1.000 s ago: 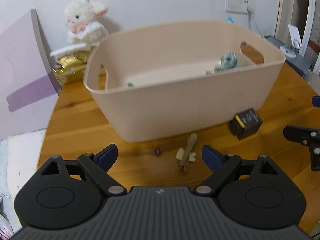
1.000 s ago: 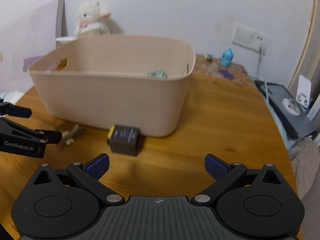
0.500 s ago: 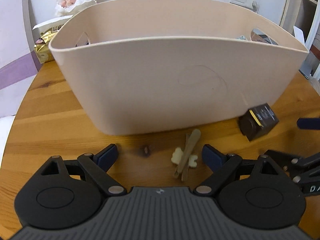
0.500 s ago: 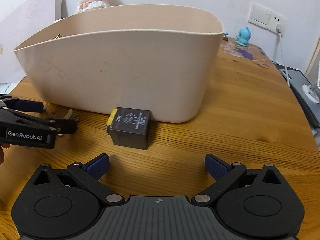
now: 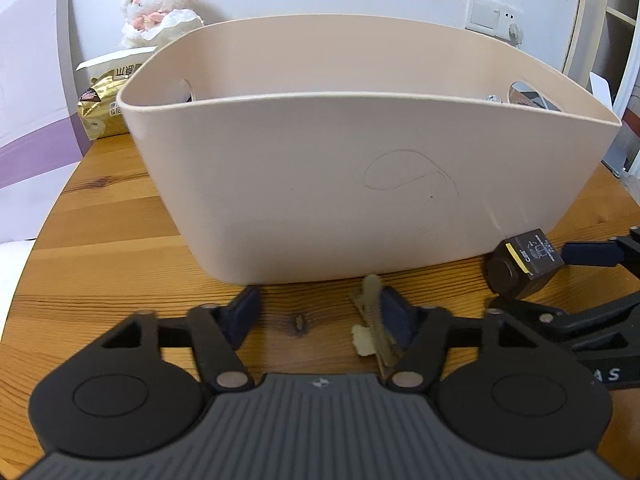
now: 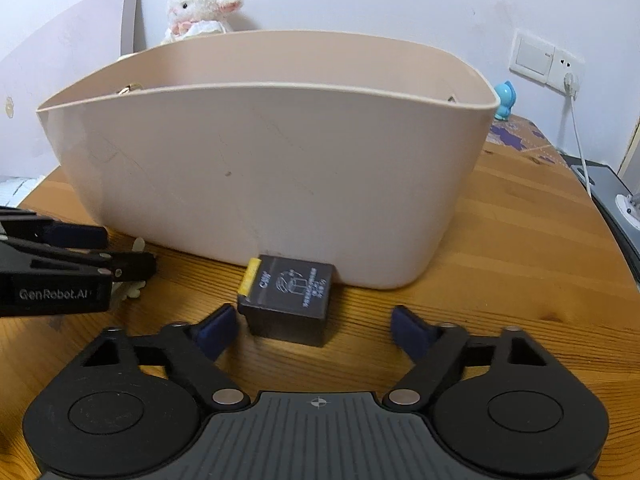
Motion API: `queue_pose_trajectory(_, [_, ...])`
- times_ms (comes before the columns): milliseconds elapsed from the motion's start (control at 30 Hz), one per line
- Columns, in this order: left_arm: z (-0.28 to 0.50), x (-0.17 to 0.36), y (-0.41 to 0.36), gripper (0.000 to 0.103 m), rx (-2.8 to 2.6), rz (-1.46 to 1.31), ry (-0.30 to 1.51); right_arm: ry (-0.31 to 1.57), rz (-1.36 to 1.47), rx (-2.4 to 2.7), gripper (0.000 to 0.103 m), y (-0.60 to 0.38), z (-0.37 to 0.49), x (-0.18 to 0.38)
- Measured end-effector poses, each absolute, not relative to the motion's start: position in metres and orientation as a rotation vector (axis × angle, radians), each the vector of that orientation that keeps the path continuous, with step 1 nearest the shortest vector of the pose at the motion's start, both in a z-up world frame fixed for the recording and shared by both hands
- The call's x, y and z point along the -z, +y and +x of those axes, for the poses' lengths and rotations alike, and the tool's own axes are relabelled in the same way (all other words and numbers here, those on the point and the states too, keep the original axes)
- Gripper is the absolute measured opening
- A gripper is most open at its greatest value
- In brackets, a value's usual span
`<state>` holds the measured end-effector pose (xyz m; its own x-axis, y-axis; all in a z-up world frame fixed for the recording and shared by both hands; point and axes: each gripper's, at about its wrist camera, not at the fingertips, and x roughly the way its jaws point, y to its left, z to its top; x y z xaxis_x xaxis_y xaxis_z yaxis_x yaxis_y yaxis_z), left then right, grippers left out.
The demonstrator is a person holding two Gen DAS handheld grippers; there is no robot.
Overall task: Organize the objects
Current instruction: 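Grasp the wooden stick with the left tool while the right grasps the black box, then carry the stick and black box over the basket and release them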
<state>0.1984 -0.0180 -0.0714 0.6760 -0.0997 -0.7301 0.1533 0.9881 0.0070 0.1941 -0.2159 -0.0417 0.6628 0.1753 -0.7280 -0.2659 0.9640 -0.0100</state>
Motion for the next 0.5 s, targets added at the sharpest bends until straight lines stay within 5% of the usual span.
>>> queue_pose_trajectory(133, [0.193,0.068,-0.021,0.038,0.168,0.078,0.814,0.807,-0.120,-0.267,0.044,-0.213,0.192,0.038])
queue_pose_trajectory(233, [0.195,0.066,-0.023,0.016,0.195,0.077,0.824,0.809,-0.132,-0.270,0.041,-0.211,0.191,0.034])
queue_pose_trajectory(500, [0.188,0.066,-0.021,0.011,0.197,0.068,0.824,0.804,-0.100,-0.274,0.041,-0.220,0.177,0.028])
